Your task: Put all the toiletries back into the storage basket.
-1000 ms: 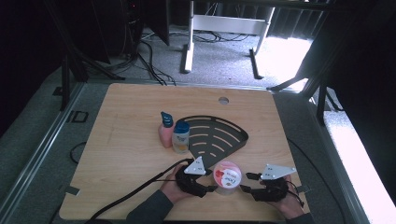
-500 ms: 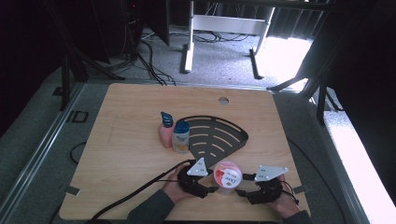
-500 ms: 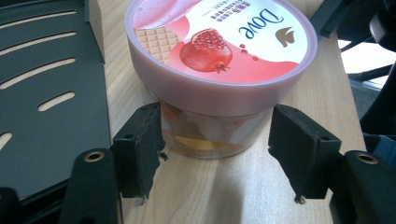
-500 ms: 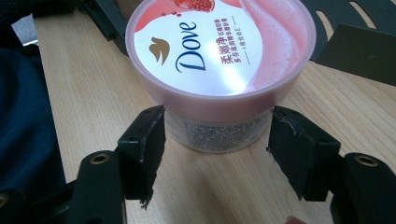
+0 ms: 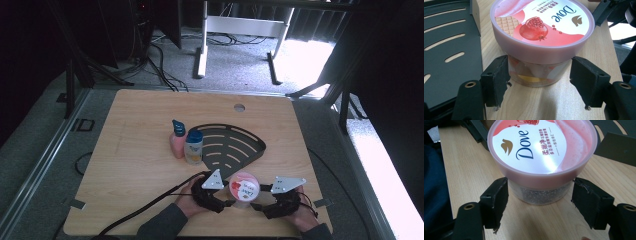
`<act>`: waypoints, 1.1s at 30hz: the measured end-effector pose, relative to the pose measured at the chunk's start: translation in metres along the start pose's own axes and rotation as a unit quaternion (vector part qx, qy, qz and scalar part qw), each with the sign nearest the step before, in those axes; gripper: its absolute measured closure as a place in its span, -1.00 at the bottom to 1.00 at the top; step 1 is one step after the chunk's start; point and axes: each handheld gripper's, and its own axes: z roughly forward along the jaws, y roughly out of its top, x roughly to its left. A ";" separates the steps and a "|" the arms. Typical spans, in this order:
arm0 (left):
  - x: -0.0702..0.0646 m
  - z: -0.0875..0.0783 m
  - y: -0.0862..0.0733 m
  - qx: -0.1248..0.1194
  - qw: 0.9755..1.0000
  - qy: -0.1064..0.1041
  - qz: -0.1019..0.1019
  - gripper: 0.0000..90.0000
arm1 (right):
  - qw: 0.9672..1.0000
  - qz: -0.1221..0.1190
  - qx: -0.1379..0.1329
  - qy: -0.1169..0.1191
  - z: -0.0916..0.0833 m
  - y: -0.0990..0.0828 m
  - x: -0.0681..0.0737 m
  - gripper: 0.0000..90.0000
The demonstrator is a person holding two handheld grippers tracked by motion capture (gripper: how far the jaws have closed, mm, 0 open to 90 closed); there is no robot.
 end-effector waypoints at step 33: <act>-0.009 0.003 0.009 0.024 0.999 0.031 0.015 -0.47 | 1.000 -0.008 -0.005 -0.019 0.002 0.002 0.006 -0.42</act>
